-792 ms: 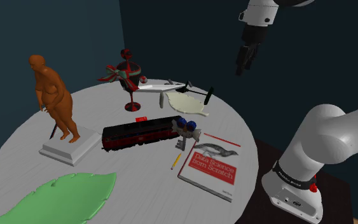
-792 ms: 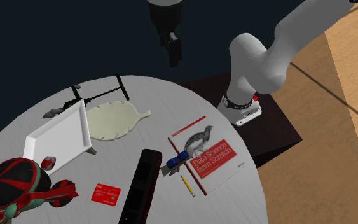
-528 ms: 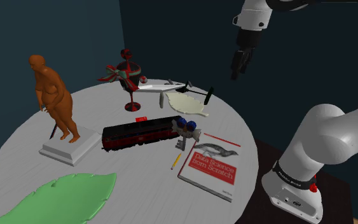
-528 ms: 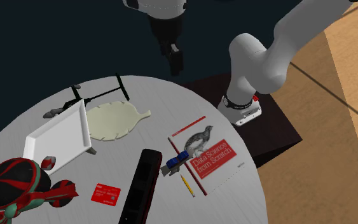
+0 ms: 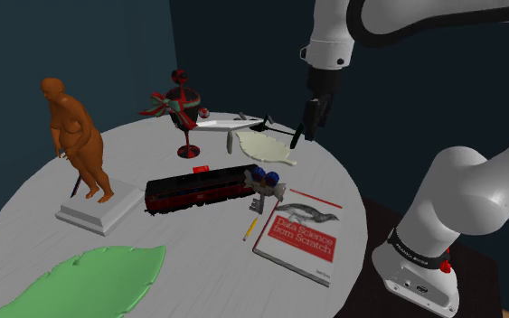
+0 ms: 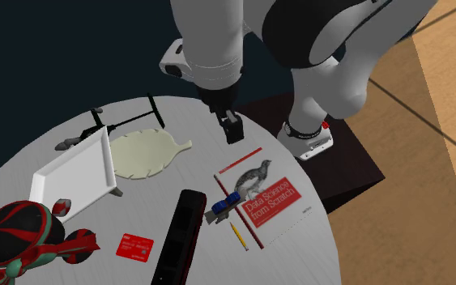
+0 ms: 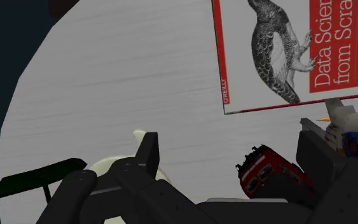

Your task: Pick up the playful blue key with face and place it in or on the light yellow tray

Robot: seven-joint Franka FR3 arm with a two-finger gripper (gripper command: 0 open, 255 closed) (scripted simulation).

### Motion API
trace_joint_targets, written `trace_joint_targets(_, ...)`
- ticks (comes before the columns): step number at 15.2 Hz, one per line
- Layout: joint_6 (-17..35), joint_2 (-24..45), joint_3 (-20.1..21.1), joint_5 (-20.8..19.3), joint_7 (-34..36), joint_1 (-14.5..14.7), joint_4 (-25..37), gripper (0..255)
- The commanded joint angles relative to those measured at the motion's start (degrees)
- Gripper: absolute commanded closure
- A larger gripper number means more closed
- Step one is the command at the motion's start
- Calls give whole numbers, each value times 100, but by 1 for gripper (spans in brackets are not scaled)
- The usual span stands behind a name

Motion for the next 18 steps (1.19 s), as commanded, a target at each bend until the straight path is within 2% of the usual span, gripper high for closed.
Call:
trace_joint_targets(1,164,267,196,119,128,121,47,0)
trace_joint_targets(11,928,1557,1146,541,764,660,332,0)
trace_joint_targets(18,1493,1662,1212,580,763,684,-129,0)
